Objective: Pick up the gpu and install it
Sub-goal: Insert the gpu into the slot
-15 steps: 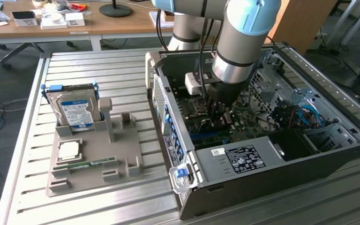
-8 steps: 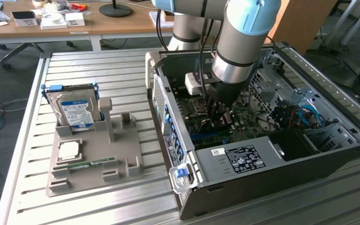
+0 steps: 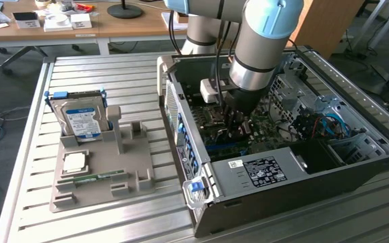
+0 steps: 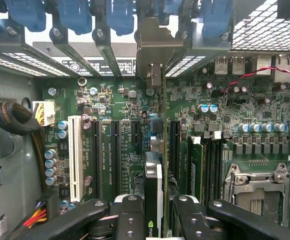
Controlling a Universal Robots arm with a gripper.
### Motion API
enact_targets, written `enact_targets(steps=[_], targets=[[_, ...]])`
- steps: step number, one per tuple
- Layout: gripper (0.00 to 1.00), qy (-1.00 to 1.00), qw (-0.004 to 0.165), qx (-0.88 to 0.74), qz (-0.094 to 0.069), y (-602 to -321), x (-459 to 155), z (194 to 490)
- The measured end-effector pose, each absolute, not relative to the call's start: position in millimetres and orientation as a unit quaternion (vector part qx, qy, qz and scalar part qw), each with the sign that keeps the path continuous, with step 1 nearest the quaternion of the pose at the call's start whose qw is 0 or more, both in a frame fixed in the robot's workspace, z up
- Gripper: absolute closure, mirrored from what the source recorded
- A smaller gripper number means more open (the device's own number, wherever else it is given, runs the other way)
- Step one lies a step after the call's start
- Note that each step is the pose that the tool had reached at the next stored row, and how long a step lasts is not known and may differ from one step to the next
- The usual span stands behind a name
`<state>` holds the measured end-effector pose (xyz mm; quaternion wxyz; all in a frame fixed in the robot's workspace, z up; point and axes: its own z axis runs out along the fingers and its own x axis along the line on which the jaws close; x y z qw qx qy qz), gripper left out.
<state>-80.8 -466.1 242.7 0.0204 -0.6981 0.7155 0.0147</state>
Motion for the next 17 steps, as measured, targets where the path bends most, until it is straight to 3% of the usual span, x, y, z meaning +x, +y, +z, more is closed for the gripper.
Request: enact_targets(steps=[17], targets=[[0.73,0.715,0.020,-0.698,0.015,-467.2,-80.7,245.5]])
